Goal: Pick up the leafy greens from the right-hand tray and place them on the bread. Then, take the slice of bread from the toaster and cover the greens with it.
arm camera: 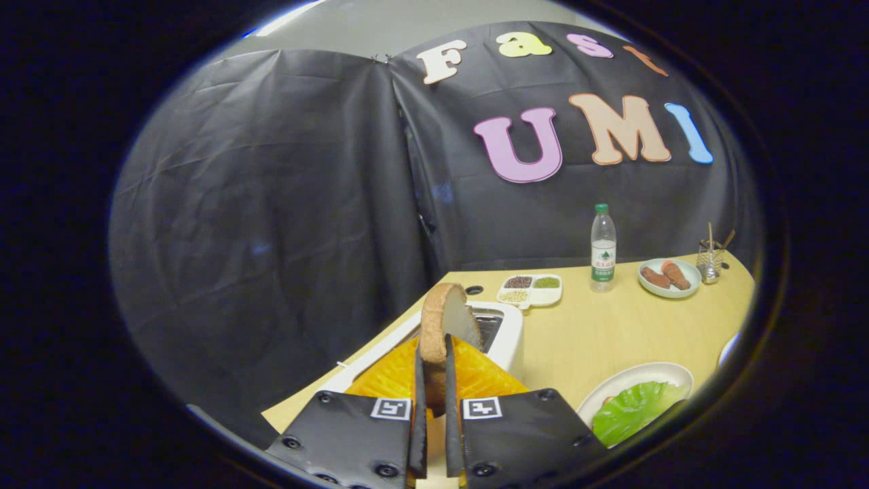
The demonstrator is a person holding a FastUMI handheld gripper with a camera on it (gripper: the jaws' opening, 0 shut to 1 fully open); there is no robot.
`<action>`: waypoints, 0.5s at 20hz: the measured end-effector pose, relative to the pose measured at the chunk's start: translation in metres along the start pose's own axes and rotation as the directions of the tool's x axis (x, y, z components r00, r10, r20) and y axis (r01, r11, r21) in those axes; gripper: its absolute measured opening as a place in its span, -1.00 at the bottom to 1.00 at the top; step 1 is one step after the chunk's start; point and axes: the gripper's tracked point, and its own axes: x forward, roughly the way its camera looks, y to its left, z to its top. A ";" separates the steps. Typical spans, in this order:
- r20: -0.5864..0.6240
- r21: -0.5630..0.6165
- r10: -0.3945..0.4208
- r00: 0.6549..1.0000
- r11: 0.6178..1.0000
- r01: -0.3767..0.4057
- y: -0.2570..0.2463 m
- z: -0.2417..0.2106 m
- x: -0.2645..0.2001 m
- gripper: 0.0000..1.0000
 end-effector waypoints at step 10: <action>0.201 0.158 0.068 0.977 0.982 -0.101 -0.017 0.076 -0.059 -0.73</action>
